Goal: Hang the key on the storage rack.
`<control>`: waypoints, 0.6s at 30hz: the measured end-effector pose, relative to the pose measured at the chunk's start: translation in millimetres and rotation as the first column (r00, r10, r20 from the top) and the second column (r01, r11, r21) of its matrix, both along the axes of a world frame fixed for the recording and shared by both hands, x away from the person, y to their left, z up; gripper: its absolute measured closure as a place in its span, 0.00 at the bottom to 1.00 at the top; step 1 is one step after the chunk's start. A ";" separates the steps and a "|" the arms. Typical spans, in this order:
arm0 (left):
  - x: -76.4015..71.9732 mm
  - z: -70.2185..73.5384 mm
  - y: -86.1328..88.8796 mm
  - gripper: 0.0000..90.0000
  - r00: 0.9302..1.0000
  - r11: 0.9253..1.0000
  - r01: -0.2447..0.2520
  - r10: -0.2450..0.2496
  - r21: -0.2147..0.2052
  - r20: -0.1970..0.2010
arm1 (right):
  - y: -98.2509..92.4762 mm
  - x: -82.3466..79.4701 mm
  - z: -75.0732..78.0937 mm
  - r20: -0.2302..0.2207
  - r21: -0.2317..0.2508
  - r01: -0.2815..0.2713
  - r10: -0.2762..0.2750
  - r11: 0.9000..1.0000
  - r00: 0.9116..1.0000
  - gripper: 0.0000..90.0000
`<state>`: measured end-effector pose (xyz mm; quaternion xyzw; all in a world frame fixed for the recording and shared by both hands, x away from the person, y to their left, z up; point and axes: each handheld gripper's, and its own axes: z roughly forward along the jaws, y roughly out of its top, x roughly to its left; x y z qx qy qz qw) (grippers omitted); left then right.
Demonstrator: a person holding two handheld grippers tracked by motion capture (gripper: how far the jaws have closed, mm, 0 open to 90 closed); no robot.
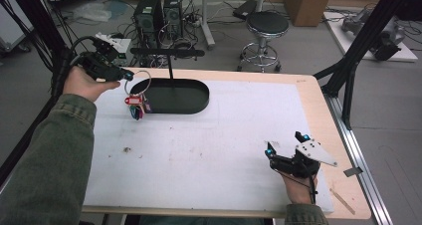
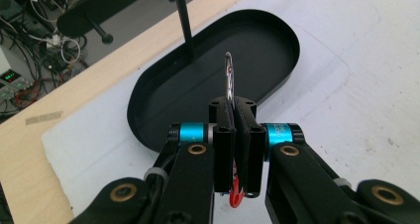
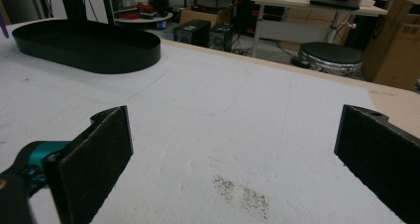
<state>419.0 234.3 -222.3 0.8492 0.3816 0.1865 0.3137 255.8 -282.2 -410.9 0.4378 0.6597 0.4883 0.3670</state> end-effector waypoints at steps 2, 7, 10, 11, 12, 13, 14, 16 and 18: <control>3.0 1.2 -1.1 0.96 1.000 1.000 0.003 -0.003 -0.004 0.003 | 0.2 -0.1 0.0 0.000 -0.001 -0.005 0.005 1.000 1.000 0.01; 10.5 2.2 -6.0 0.96 1.000 1.000 0.005 -0.005 0.000 0.015 | 0.8 -0.2 0.0 -0.001 -0.002 -0.011 0.011 1.000 1.000 0.01; 16.5 2.3 -11.4 0.96 1.000 1.000 0.007 -0.007 0.016 0.016 | 2.5 -0.1 -0.2 -0.008 -0.003 -0.019 0.019 1.000 1.000 0.01; 18.6 2.7 -13.1 0.96 1.000 1.000 0.010 -0.010 0.012 0.019 | 2.5 -0.1 -0.2 -0.008 -0.003 -0.019 0.019 1.000 1.000 0.01; 20.9 3.3 -14.7 0.96 1.000 1.000 0.014 -0.014 0.009 0.021 | 3.1 -0.2 -0.2 -0.011 -0.004 -0.020 0.020 1.000 1.000 0.01; 23.0 3.7 -16.5 0.96 1.000 1.000 0.015 -0.015 -0.001 0.022 | 3.2 0.1 -0.2 -0.009 -0.009 -0.022 0.021 1.000 1.000 0.00; 25.2 4.0 -18.3 0.96 1.000 1.000 0.019 -0.019 -0.007 0.022 | 3.3 0.3 -0.1 -0.008 -0.010 -0.023 0.023 1.000 1.000 0.01; 29.2 3.7 -22.8 0.96 1.000 1.000 0.021 -0.021 -0.010 0.021 | 3.5 0.5 0.0 -0.010 -0.010 -0.024 0.024 1.000 1.000 0.01; 33.0 3.4 -27.3 0.96 0.999 1.000 0.022 -0.022 -0.002 0.023 | 3.4 0.4 0.0 -0.008 -0.010 -0.025 0.025 1.000 1.000 0.00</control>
